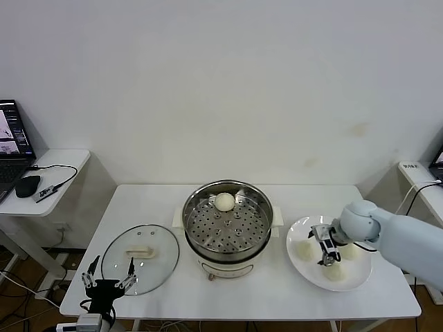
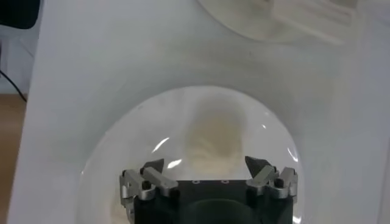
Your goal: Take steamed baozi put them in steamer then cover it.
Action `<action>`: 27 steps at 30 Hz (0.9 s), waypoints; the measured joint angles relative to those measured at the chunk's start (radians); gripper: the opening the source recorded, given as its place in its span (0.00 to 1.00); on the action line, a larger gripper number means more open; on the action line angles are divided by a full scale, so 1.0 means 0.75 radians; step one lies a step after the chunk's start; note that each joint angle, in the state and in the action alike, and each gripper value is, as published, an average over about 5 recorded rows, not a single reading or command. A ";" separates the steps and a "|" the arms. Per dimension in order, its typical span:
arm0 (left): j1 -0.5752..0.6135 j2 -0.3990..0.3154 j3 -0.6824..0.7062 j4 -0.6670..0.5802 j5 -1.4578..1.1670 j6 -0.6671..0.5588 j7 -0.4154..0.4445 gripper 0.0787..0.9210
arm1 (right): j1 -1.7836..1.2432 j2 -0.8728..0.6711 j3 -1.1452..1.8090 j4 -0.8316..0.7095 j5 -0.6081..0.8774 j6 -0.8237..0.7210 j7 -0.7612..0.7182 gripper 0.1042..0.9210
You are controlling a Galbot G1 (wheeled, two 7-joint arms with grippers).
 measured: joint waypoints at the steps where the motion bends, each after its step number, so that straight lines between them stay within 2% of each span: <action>1: 0.000 -0.001 0.000 0.001 0.001 0.000 0.000 0.88 | -0.008 0.009 0.007 -0.012 -0.003 0.001 0.002 0.88; 9: -0.002 -0.003 -0.001 0.005 0.004 0.000 0.001 0.88 | -0.060 0.073 0.042 -0.081 -0.025 0.003 0.003 0.86; 20: -0.001 -0.006 -0.002 0.005 0.004 0.000 0.001 0.88 | -0.079 0.110 0.071 -0.115 -0.040 -0.002 -0.008 0.65; 27: 0.002 -0.007 -0.003 0.006 0.003 -0.001 0.000 0.88 | -0.054 0.098 0.069 -0.105 -0.036 -0.015 -0.040 0.61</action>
